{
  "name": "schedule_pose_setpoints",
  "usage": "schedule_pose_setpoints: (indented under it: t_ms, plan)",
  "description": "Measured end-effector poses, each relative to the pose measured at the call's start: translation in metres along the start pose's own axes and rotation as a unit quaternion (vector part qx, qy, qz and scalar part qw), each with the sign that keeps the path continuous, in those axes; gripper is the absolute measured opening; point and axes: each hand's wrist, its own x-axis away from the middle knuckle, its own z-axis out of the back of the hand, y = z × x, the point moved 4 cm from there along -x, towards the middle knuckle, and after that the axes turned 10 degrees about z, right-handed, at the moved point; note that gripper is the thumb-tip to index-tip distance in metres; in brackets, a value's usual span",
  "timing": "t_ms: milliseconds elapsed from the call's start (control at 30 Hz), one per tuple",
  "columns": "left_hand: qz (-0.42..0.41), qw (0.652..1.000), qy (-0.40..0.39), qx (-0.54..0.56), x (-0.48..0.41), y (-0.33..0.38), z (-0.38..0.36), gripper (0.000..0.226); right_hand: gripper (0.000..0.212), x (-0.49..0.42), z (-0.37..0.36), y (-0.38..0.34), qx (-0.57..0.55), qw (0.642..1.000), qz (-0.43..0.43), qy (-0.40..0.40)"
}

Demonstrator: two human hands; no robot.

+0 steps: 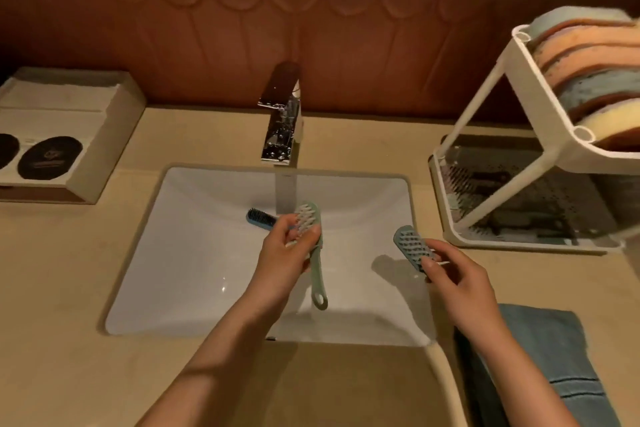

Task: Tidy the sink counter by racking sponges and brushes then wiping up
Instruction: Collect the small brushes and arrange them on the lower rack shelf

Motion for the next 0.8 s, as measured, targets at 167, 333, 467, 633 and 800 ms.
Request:
schedule_pose_setpoints:
  t_ms: [167, 333, 467, 633, 800]
  plan:
    - [-0.025, 0.999, -0.016, -0.042, -0.003, -0.003, -0.053, 0.011, 0.03, 0.002, 0.07, 0.035, 0.068, 0.997, -0.012, 0.018]
    - [-0.019, 0.999, -0.009, -0.046, -0.013, -0.005, -0.099, 0.008, 0.026, -0.014, 0.128, 0.059, 0.158, 0.986, -0.01, 0.06]
    - [-0.026, 0.999, -0.003, -0.046, -0.016, -0.002, -0.119, 0.01, 0.025, -0.047, 0.157, 0.079, 0.231, 0.971, -0.003, 0.064]
    - [-0.034, 0.998, 0.001, -0.052, -0.018, 0.003, -0.135, 0.007, 0.028, -0.104, 0.177, 0.086, 0.295, 0.954, 0.002, 0.048]
    - [-0.04, 0.997, 0.01, -0.059, -0.018, 0.011, -0.147, 0.006, 0.039, -0.152, 0.187, 0.093, 0.368, 0.929, -0.028, 0.036]
